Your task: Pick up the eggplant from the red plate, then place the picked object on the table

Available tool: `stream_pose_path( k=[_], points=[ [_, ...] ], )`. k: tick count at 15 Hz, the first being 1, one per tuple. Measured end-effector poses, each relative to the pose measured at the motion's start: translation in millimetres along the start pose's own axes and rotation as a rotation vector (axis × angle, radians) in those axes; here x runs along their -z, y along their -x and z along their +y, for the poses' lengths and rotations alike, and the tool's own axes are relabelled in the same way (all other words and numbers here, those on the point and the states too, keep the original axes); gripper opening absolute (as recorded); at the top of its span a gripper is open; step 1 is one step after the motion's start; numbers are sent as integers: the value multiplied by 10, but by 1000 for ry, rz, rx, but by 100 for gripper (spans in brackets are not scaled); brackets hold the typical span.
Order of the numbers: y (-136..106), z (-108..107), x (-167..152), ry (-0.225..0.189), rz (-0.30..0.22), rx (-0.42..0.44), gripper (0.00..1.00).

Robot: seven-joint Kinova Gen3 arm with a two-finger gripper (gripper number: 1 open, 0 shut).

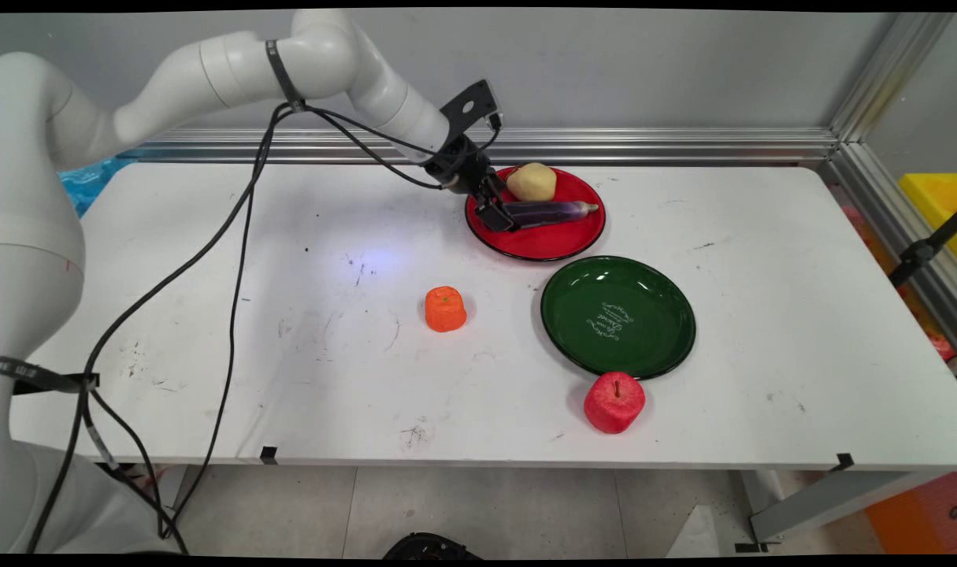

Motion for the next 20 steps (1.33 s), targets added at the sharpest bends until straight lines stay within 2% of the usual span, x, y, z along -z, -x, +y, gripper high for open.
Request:
stream_pose_path(
  k=[13,14,20],
  points=[
    [88,-104,-289,-5,21,-19,100],
    [100,-109,-301,-6,20,-20,0],
    [152,-130,-333,-9,14,-16,0]
  ],
)
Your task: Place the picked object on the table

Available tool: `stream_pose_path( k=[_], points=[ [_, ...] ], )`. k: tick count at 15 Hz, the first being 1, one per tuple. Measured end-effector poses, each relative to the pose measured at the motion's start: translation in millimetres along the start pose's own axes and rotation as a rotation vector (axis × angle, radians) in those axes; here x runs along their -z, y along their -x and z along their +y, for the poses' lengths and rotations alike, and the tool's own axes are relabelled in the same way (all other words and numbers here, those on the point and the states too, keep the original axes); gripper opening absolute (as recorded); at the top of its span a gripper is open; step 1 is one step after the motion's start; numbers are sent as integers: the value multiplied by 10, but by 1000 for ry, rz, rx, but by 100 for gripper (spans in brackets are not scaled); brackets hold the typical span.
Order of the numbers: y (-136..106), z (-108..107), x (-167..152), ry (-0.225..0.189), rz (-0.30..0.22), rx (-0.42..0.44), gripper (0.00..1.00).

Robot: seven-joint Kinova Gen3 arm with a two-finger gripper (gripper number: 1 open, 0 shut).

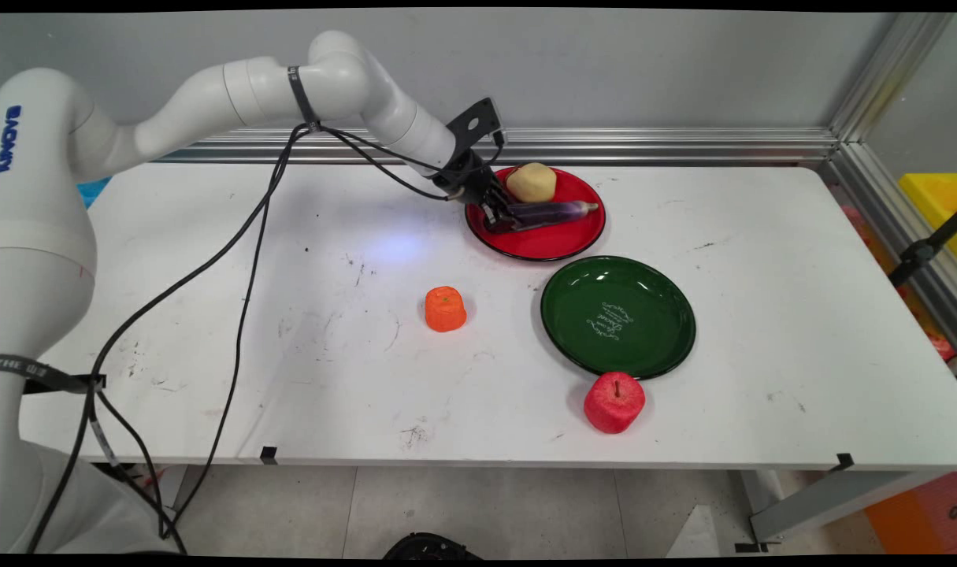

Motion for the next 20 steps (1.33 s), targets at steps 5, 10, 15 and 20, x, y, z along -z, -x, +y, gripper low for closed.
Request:
stream_pose_path(
  k=[5,10,15,20],
  points=[
    [-32,-9,35,-3,4,3,0],
    [-170,20,200,-4,13,1,0],
    [-268,118,460,-10,2,16,0],
    [-267,364,797,12,-26,29,0]
  ],
)
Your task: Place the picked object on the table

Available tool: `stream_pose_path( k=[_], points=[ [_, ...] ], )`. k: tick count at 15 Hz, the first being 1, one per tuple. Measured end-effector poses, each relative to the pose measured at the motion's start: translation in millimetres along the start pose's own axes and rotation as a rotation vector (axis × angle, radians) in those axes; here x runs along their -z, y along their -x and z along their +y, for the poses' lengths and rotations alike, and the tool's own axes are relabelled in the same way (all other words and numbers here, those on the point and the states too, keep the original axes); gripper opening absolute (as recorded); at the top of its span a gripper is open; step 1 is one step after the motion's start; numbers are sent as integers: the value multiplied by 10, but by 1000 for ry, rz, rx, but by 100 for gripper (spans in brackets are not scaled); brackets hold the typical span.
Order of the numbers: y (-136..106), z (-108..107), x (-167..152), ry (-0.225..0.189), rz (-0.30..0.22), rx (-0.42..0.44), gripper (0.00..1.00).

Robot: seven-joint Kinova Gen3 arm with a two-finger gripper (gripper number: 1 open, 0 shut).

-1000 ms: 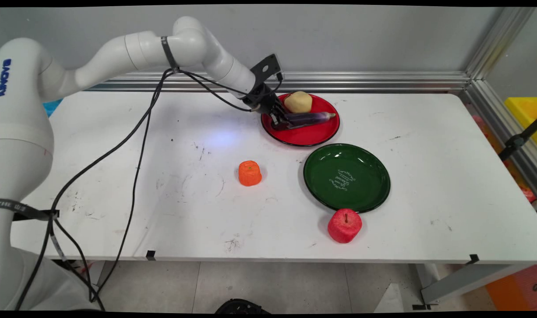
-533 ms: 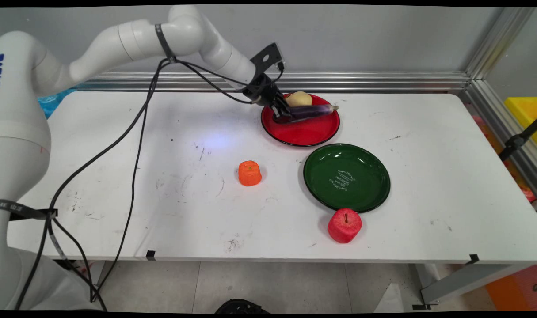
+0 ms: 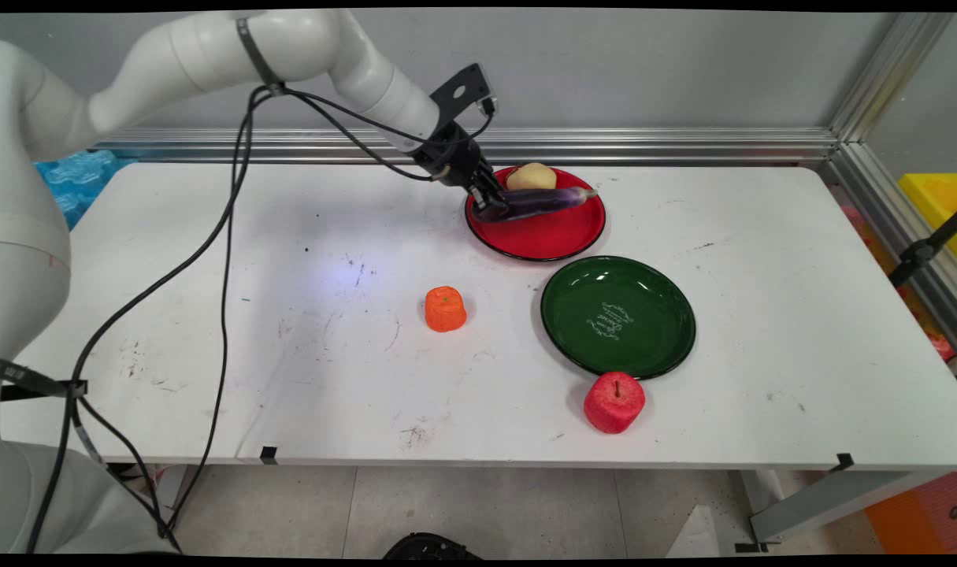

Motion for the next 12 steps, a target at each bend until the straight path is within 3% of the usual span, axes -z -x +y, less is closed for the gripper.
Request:
stream_pose_path(
  k=[12],
  points=[
    [271,347,603,30,-32,-33,0]
  ],
)
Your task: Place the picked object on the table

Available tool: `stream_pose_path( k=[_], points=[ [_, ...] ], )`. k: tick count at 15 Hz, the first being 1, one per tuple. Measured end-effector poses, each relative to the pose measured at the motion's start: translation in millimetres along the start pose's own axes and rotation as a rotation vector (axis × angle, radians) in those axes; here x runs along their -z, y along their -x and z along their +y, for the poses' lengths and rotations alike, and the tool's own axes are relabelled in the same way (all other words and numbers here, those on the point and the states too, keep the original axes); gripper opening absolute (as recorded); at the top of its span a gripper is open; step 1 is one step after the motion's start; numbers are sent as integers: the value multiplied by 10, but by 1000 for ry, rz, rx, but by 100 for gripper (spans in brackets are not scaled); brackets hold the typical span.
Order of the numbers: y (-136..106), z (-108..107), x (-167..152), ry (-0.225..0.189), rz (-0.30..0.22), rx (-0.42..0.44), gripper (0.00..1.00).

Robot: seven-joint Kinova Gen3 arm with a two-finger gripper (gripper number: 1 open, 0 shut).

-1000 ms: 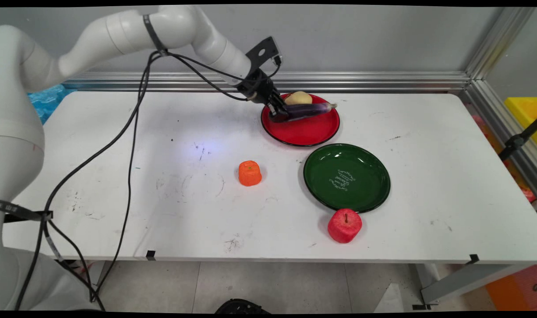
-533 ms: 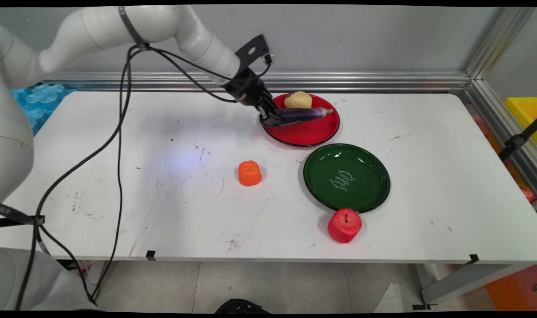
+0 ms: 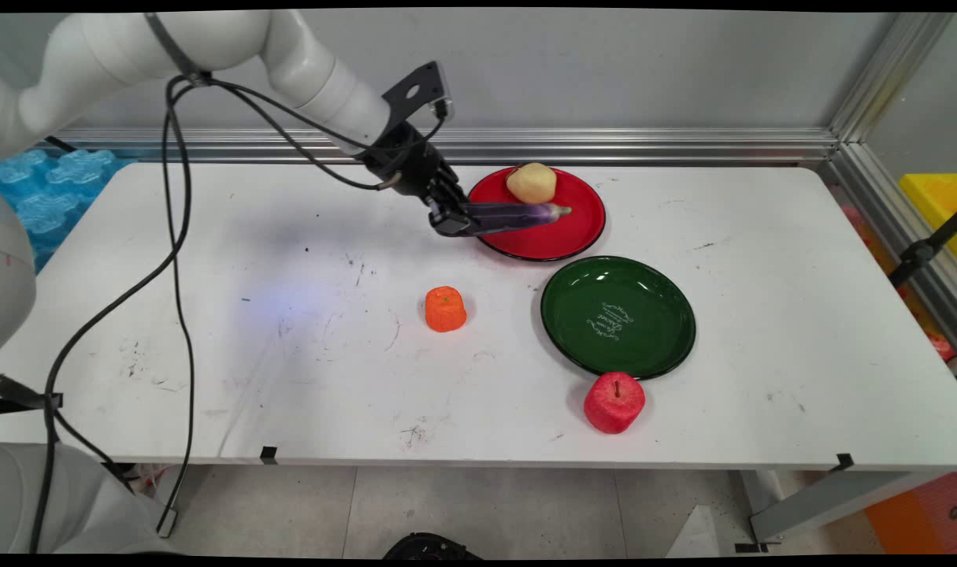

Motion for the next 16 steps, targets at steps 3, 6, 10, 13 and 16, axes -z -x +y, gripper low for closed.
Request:
stream_pose_path(
  k=[3,6,10,13,16],
  points=[
    [62,35,64,0,-2,-6,0],
    [125,56,112,-4,-1,-12,0],
    [192,47,129,-15,3,-25,0],
    [239,32,101,-22,5,-39,0],
    [303,52,62,-15,-6,-54,0]
  ],
)
